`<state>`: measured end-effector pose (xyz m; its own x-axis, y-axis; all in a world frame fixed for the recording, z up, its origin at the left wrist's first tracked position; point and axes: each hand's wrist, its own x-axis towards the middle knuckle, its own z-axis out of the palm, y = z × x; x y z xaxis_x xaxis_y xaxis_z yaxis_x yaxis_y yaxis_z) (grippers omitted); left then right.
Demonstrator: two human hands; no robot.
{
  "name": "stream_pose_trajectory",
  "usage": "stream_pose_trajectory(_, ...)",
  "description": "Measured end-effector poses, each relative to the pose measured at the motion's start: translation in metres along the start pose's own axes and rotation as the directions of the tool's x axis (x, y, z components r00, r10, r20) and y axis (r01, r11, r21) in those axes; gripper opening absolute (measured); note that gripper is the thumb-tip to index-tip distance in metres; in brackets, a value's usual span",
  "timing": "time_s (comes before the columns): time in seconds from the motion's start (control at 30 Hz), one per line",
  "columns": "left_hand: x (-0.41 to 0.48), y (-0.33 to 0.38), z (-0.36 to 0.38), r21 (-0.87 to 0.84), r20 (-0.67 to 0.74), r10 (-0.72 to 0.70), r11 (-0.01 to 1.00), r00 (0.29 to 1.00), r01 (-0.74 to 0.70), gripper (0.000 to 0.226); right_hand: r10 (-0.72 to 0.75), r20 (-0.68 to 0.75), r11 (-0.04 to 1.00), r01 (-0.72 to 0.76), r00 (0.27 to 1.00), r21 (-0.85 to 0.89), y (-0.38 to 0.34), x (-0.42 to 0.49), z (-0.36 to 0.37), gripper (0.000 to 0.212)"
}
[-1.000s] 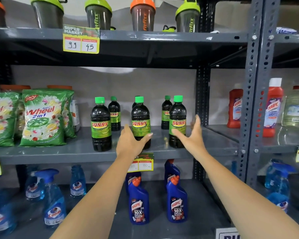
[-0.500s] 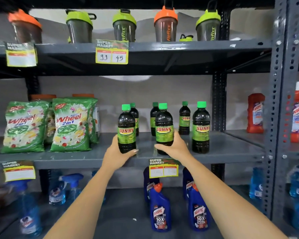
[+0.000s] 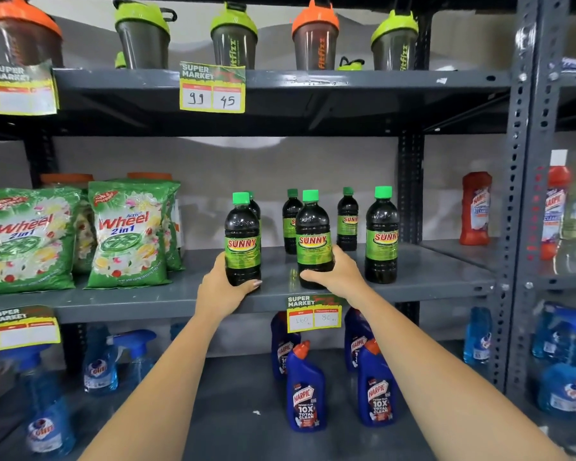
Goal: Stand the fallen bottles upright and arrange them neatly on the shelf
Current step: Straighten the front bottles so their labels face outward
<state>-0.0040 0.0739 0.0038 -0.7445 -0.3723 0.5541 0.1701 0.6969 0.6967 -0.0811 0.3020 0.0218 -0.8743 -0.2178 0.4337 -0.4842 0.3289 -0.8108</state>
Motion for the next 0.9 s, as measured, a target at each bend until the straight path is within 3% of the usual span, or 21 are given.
stream_pose_trajectory(0.3,0.002,0.002,0.001,0.032,0.010,-0.006,0.999,1.000,0.005,0.071,0.032,0.094,0.997,-0.038,0.995,0.070,0.000,0.005,-0.005,0.068)
stream_pose_trajectory(0.9,0.010,-0.005,0.001,0.027,0.049,-0.007,1.000,0.999,0.006,0.061,0.027,0.130,0.994,-0.040,0.991,0.099,0.006,0.012,0.001,0.077)
